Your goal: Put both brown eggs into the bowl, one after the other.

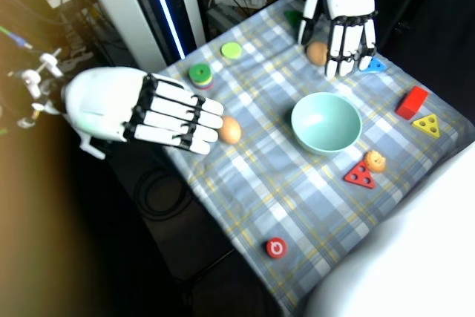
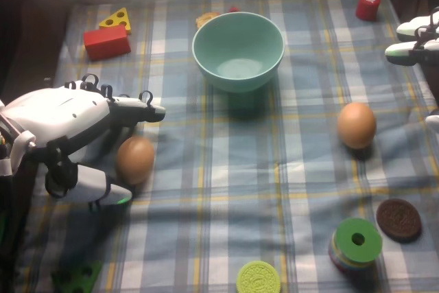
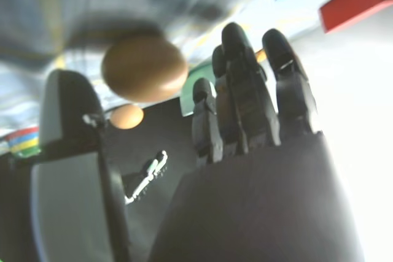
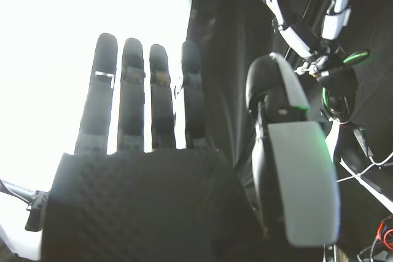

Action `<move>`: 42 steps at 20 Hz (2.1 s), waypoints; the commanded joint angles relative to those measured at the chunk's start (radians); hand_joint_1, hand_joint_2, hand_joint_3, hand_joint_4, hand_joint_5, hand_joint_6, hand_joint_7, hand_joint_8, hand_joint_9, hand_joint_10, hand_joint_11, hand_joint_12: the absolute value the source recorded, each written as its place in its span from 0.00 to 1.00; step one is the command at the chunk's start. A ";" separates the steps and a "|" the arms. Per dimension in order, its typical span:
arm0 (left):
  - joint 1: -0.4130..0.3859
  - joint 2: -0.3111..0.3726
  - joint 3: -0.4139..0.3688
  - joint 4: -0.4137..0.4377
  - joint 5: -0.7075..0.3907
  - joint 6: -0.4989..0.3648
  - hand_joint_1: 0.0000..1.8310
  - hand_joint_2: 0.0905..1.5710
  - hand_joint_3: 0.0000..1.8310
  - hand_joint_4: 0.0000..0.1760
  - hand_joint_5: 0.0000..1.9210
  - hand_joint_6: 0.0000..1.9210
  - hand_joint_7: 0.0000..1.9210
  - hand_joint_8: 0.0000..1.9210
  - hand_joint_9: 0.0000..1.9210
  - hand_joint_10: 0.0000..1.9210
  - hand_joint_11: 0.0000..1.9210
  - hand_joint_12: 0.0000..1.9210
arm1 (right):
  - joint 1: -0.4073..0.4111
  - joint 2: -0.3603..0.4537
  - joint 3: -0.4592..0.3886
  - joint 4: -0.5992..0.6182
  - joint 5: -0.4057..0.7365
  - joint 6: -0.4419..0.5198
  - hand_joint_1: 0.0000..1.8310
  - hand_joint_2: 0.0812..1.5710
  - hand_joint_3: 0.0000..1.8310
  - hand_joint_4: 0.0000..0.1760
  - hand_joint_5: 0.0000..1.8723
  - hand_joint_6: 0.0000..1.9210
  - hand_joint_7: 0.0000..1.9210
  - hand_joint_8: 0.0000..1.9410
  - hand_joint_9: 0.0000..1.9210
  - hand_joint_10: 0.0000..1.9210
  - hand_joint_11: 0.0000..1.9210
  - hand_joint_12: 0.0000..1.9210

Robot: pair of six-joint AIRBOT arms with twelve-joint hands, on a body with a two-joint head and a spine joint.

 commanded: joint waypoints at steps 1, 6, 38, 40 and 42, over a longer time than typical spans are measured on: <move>-0.015 -0.010 0.004 0.017 -0.077 -0.001 0.60 0.57 0.00 1.00 0.21 0.00 0.29 0.00 0.32 0.00 0.02 0.35 | 0.008 0.006 0.005 0.023 0.120 0.006 0.33 0.79 0.00 0.07 0.25 0.00 0.20 0.00 0.19 0.00 0.06 0.33; -0.016 -0.021 0.009 0.013 -0.072 -0.001 0.57 0.56 0.00 0.95 0.26 0.00 0.38 0.00 0.39 0.01 0.00 0.39 | 0.007 0.005 0.006 0.023 0.120 0.006 0.31 0.80 0.00 0.08 0.25 0.00 0.22 0.00 0.19 0.00 0.06 0.32; -0.260 -0.145 0.132 0.000 -0.170 -0.039 0.59 0.62 0.00 1.00 0.63 0.30 0.67 0.00 0.60 0.06 0.07 0.31 | -0.004 0.002 0.009 0.037 0.121 0.012 0.35 0.79 0.00 0.00 0.28 0.00 0.25 0.00 0.25 0.00 0.15 0.30; -0.315 -0.186 0.179 0.006 -0.119 -0.039 0.68 0.62 0.00 0.00 0.70 0.08 0.64 0.33 0.62 0.07 0.07 0.32 | -0.003 -0.003 0.012 0.036 0.121 0.012 0.36 0.80 0.00 0.00 0.28 0.00 0.25 0.00 0.25 0.00 0.15 0.30; -0.356 -0.234 0.235 0.001 -0.055 -0.039 0.58 0.58 0.00 0.45 0.54 0.11 0.59 0.10 0.52 0.05 0.03 0.31 | -0.003 -0.007 0.015 0.036 0.121 0.012 0.37 0.80 0.00 0.00 0.27 0.00 0.25 0.00 0.25 0.00 0.15 0.30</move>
